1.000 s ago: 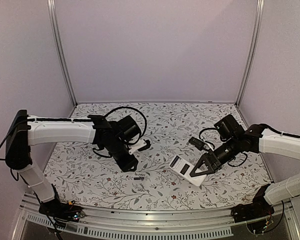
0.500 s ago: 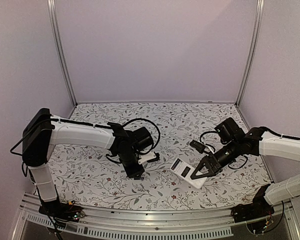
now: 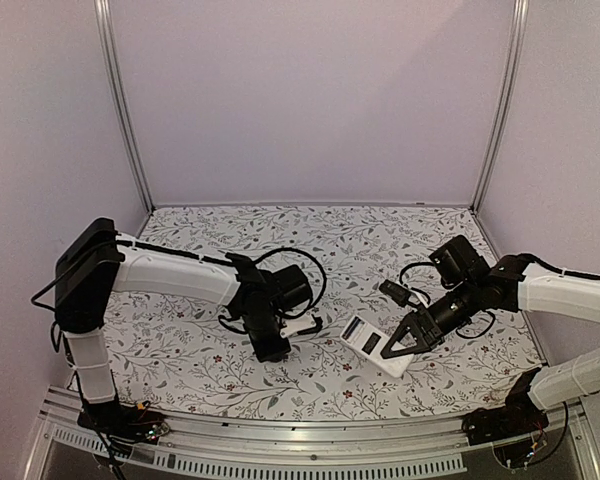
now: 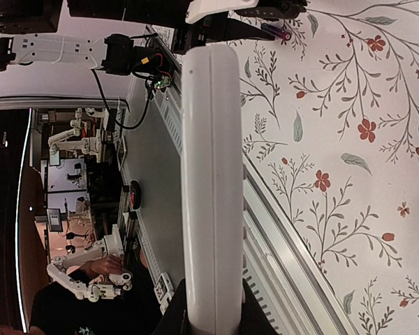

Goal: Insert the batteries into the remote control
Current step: Pick up the battery from the center of the board.

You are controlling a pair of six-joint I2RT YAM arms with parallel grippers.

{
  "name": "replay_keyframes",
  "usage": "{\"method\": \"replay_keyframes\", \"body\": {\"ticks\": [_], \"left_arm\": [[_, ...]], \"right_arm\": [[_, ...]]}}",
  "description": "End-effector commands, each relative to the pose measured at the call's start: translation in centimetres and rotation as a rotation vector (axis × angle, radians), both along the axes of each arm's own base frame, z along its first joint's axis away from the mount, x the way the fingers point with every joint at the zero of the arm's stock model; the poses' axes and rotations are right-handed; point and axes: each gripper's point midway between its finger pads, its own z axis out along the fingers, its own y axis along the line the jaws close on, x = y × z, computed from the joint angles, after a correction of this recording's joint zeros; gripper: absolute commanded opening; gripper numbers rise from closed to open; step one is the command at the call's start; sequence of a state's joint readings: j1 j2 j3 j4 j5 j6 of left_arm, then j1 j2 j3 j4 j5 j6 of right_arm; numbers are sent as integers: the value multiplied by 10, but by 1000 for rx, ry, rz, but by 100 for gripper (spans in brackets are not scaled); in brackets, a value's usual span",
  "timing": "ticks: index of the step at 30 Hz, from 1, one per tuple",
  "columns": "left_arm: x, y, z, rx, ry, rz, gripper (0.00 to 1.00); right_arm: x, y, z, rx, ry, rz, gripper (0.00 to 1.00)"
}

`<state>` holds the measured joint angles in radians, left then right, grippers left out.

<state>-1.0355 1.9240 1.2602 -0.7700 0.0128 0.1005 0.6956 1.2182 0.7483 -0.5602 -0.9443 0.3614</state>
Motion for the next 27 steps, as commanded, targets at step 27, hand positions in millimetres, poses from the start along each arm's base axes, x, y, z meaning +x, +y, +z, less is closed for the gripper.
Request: {"method": "replay_keyframes", "body": {"ticks": [27], "left_arm": [[-18, -15, 112, -250, 60, 179, 0]], "right_arm": [[15, 14, 4, 49, -58, -3, 0]]}}
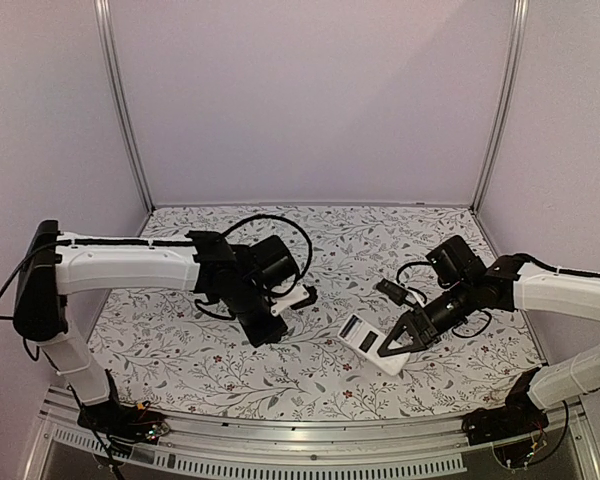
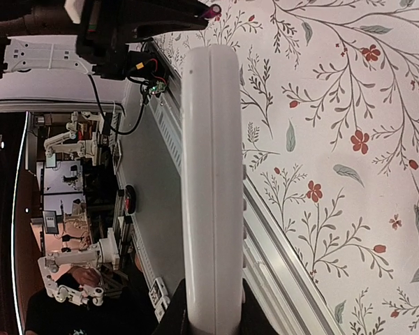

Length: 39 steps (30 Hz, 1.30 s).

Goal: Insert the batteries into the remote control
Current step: Pick up the battery from the center of the board, then place the battery in the battery compartment.

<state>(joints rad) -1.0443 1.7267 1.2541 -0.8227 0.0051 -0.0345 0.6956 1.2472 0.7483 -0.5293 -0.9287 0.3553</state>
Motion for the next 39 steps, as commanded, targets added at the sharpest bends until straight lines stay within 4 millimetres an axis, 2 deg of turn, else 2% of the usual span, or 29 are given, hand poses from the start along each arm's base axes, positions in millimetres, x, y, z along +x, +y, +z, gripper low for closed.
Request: {"method": "replay_keyframes", "body": {"ticks": [1, 5, 8, 12, 18, 27, 39], "left_arm": [[-18, -20, 56, -157, 124, 54, 0], [-30, -36, 81, -238, 214, 79, 0], [-31, -46, 96, -267, 234, 103, 0], [-32, -57, 106, -283, 262, 133, 0], [-31, -69, 100, -240, 259, 144, 0], [-20, -85, 94, -216, 209, 145, 0], [-17, -85, 85, -151, 180, 133, 0]], "right_arm": [[10, 12, 11, 64, -41, -5, 0], [17, 19, 19, 102, -56, -26, 0], [21, 22, 21, 111, -53, -33, 0], [26, 28, 23, 135, -41, -41, 0], [29, 32, 22, 136, -22, -53, 0], [27, 38, 23, 152, -11, -36, 0], [23, 48, 28, 193, 15, -5, 0]]}}
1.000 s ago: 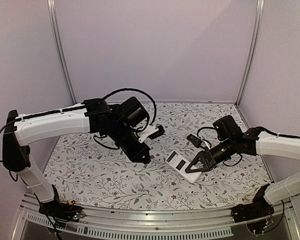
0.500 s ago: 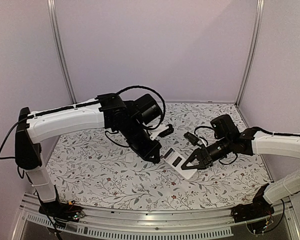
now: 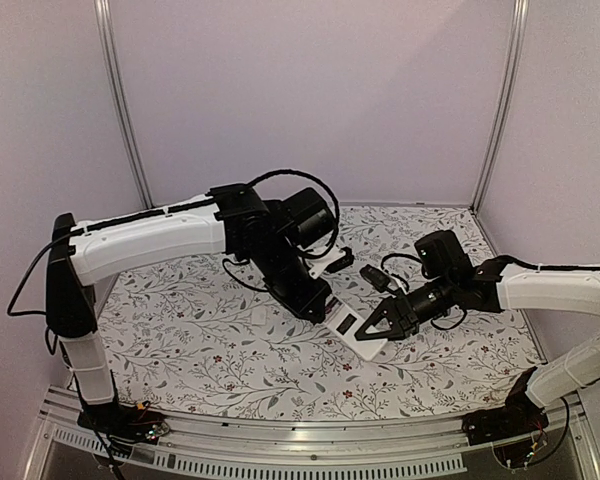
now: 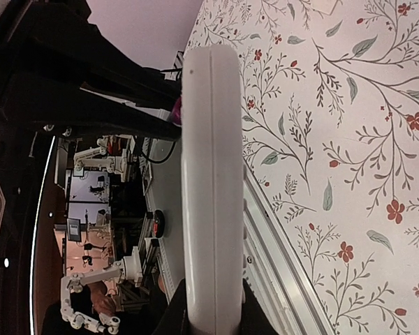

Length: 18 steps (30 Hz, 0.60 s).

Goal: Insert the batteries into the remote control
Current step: Place the battery in the battery compartment.

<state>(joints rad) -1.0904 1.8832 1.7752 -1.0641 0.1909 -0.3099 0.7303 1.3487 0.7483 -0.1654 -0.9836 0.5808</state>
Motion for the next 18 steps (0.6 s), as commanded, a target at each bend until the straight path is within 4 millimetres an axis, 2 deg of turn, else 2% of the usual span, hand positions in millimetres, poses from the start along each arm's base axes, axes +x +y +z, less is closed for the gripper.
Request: {"method": "replay_keyframes", "body": {"ticks": [1, 18], "left_arm": [[-7, 1, -10, 63, -8, -26, 0], [-1, -3, -13, 132, -66, -43, 0]], "right_arm": [[0, 8, 11, 50, -8, 28, 0], [-6, 14, 12, 77, 20, 59, 0]]}}
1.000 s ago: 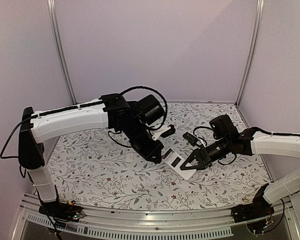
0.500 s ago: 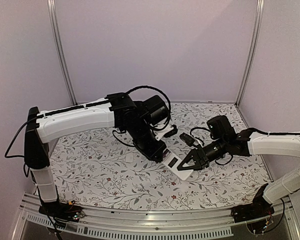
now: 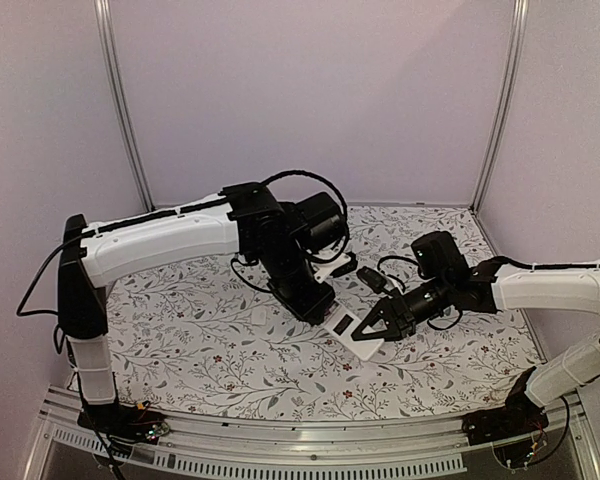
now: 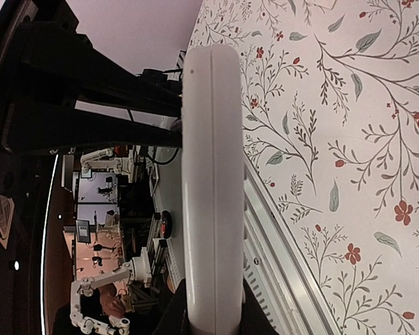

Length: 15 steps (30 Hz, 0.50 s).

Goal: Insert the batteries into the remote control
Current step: Place the battery in the battery compartment.

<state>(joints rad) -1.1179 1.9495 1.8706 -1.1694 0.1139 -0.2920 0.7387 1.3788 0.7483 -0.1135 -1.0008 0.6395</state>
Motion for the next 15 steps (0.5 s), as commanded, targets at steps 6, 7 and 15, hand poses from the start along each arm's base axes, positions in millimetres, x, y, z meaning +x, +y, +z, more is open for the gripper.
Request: {"method": "replay_keyframes", "body": {"ticks": [6, 7, 15], "left_arm": [[0, -8, 1, 24, -58, -36, 0], [0, -9, 2, 22, -61, -38, 1], [2, -11, 0, 44, -66, -40, 4]], "right_arm": [[-6, 8, 10, 66, -17, 55, 0], [-6, 8, 10, 67, -16, 55, 0], [-7, 9, 10, 70, -9, 56, 0]]}}
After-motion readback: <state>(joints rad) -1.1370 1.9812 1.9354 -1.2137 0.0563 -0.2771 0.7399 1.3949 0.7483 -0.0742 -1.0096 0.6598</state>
